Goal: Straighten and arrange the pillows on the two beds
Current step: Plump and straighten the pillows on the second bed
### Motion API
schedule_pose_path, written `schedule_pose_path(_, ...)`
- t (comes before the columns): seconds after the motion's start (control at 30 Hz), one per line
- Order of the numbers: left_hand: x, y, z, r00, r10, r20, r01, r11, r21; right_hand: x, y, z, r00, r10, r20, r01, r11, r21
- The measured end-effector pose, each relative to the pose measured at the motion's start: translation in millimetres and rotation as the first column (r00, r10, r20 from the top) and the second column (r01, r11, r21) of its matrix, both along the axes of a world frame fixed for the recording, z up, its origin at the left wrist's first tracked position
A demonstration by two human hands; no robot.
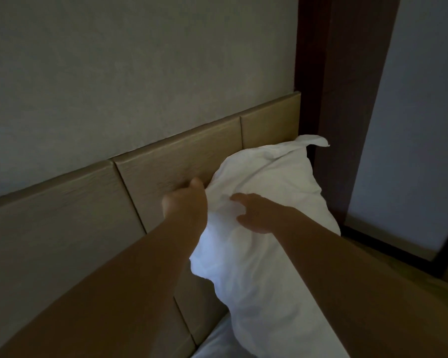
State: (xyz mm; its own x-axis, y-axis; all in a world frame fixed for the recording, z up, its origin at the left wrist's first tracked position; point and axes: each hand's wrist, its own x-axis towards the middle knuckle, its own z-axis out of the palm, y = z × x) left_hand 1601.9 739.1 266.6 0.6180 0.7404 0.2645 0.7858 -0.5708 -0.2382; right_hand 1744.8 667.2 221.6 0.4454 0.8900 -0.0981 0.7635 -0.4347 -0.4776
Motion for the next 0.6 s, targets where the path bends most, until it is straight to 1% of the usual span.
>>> schedule_pose_path(0.07, 0.2, -2.7, 1.6, 0.999, 0.019, 0.043, -0.017, 0.999, -0.040, -5.0, -1.5, -1.2, 1.000, 0.000, 0.001, 0.000, 1.000, 0.009)
schedule_pose_path(0.13, -0.5, -4.7, 0.1, 0.998, -0.026, 0.063, 0.027, 1.000, -0.015, -9.0, -6.7, -1.1, 1.000, 0.002, 0.023, -0.003, 1.000, 0.015)
schedule_pose_path(0.23, -3.7, -15.5, -7.3, 0.976, -0.208, 0.066, 0.201, 0.974, 0.103, -17.8, -20.4, -0.4, 0.999, 0.009, 0.049, -0.011, 1.000, 0.026)
schedule_pose_path(0.27, -5.7, -22.1, -12.0, 0.962, -0.268, 0.044, 0.264, 0.961, 0.083, -23.5, -26.0, 0.2, 0.998, 0.019, 0.052, -0.020, 1.000, 0.014)
schedule_pose_path(0.33, -11.7, -38.4, -24.6, 0.935, -0.355, 0.007, 0.355, 0.932, -0.080, -39.2, -37.5, 1.8, 0.996, 0.046, 0.081, -0.043, 0.998, -0.040)
schedule_pose_path(0.37, -16.6, -46.2, -30.6, 0.926, -0.376, -0.036, 0.365, 0.914, -0.177, -47.4, -42.1, 1.1, 0.993, 0.056, 0.102, -0.049, 0.996, -0.069)
schedule_pose_path(0.4, -23.7, -53.4, -33.6, 0.917, -0.390, -0.086, 0.362, 0.902, -0.235, -57.0, -47.0, 2.4, 0.991, 0.066, 0.119, -0.053, 0.993, -0.105)
schedule_pose_path(0.43, -33.0, -58.4, -34.0, 0.906, -0.403, -0.133, 0.358, 0.894, -0.269, -67.0, -51.5, 4.2, 0.987, 0.076, 0.140, -0.057, 0.989, -0.134)
schedule_pose_path(0.5, -54.0, -65.0, -27.5, 0.888, -0.429, -0.166, 0.363, 0.875, -0.319, -89.7, -59.8, 11.7, 0.983, 0.076, 0.169, -0.044, 0.982, -0.183)
schedule_pose_path(0.6, -95.8, -77.8, -7.8, 0.880, -0.455, -0.137, 0.357, 0.824, -0.441, -132.5, -76.7, 29.0, 0.982, 0.062, 0.180, -0.017, 0.971, -0.240)
